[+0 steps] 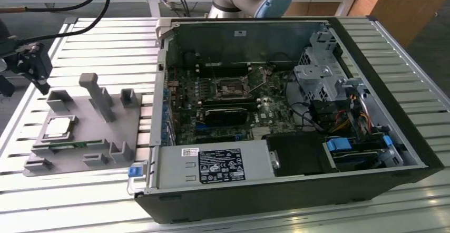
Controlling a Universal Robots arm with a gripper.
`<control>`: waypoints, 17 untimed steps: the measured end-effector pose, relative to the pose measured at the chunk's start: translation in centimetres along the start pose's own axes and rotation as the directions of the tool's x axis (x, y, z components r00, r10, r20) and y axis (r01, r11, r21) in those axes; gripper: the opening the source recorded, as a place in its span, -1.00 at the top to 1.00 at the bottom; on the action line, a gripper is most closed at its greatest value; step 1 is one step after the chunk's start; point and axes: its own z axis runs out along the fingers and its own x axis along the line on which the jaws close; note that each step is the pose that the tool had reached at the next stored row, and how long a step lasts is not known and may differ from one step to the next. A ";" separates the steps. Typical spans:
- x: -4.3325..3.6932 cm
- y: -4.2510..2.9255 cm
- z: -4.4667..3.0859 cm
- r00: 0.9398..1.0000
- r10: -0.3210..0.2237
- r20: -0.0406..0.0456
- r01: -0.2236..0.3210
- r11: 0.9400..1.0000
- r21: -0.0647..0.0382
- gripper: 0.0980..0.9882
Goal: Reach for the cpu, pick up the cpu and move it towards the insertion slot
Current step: 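Pick up the cpu and move it towards the insertion slot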
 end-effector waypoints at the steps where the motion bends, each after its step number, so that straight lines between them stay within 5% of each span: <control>1: 0.03 -0.02 0.09 1.000 0.000 0.000 0.000 1.000 0.000 -0.23; 17: 0.12 -0.13 1.92 1.000 0.000 -0.001 0.000 1.000 0.000 -0.23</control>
